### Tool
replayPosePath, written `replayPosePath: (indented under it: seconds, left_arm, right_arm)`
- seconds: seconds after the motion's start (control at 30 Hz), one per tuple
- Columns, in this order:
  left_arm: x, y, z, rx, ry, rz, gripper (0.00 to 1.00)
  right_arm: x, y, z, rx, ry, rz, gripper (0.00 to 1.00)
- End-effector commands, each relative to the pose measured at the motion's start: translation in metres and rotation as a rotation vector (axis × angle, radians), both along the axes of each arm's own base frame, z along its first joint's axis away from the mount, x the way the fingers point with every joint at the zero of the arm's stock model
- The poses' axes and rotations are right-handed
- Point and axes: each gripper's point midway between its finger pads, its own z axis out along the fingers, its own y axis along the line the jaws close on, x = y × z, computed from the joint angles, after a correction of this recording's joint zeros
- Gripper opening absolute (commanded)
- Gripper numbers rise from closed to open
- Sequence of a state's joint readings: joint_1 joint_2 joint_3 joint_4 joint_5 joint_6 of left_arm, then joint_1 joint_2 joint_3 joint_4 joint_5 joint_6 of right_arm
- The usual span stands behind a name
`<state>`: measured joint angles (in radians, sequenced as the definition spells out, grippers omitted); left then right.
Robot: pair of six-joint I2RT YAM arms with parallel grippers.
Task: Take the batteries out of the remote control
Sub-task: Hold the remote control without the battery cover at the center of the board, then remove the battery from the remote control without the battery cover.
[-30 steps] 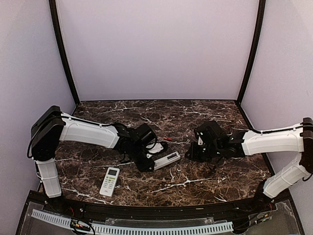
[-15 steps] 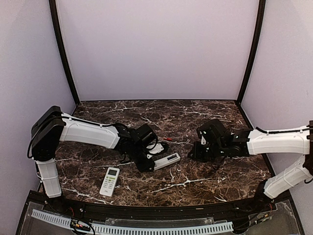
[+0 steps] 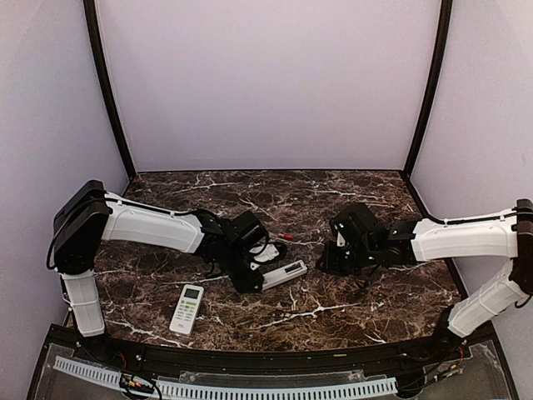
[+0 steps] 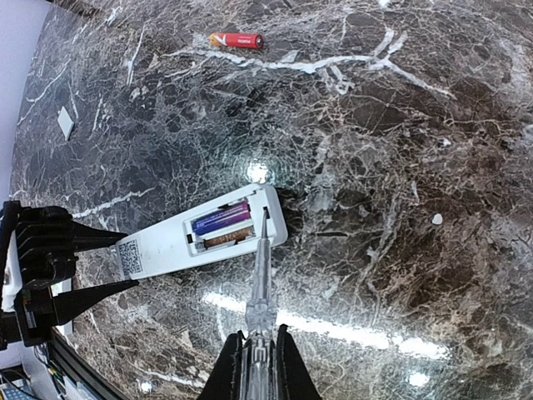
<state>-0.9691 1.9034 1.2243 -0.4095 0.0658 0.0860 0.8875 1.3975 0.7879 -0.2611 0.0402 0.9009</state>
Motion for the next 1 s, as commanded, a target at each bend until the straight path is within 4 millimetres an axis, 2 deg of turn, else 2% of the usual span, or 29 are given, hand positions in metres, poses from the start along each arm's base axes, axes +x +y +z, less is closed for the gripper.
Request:
replayPosePath:
  seconds: [0.0,0.4,0.7,0.97]
  left_arm:
    - [-0.003,0.005,-0.003,0.037,0.007,-0.003,0.20]
    - [-0.004,0.005,-0.005,0.040,0.013,-0.005,0.20]
    - [-0.005,0.005,-0.007,0.044,0.015,-0.006,0.20]
    - [-0.004,0.005,-0.007,0.046,0.015,-0.005,0.20]
  right_arm:
    - [0.012,0.015,0.014,0.041,-0.047,0.021,0.00]
    - [0.015,0.019,0.013,0.047,-0.051,0.025,0.00]
    - [0.011,0.015,0.003,0.024,-0.019,0.016,0.00]
    - [0.009,0.011,0.005,0.017,-0.016,0.009,0.00]
